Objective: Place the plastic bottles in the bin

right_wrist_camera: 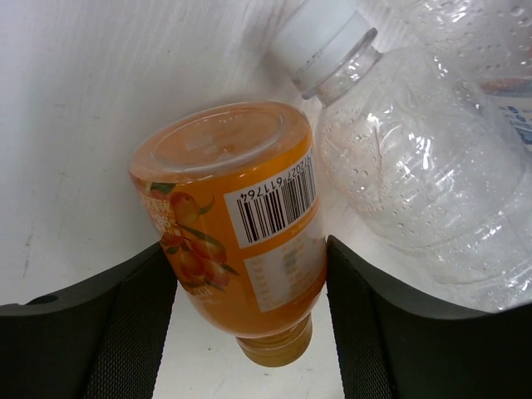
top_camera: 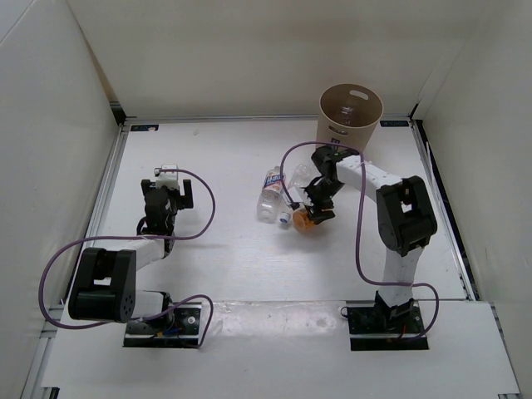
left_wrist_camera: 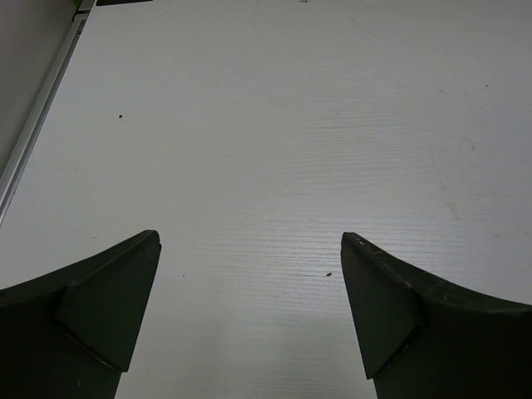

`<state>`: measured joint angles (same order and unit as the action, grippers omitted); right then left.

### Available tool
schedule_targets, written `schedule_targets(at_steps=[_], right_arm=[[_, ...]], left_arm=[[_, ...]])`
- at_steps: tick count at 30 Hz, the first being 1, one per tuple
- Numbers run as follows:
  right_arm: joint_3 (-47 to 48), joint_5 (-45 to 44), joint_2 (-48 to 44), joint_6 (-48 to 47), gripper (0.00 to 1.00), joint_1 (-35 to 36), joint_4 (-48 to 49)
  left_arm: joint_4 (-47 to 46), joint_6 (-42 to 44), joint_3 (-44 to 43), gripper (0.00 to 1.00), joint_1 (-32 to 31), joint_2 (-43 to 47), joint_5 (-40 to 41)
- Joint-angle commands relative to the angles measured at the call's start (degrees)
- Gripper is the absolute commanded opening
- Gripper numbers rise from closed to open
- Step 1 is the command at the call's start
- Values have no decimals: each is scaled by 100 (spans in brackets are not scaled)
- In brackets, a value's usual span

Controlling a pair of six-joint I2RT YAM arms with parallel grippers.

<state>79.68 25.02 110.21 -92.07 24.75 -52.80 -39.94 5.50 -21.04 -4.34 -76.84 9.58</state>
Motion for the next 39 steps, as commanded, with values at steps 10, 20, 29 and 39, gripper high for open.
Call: schedule_targets(at_steps=[10,20,29,39], right_arm=[[56,662,-412,23,0,-172,-1048],[618,1874,-1159,-399,0,-550,-1979],[1567,2842,-1731,2101,0,-902,-461],[2620,858,-1433,6639,0,-1139,3451]], left_arm=[[-119,-40,30,100,30,29,-88],[-119,-31,38,100,29,37,-97],[-136,-22,38,100,21,29,-80],[-119,-40,30,100,30,37,-88]])
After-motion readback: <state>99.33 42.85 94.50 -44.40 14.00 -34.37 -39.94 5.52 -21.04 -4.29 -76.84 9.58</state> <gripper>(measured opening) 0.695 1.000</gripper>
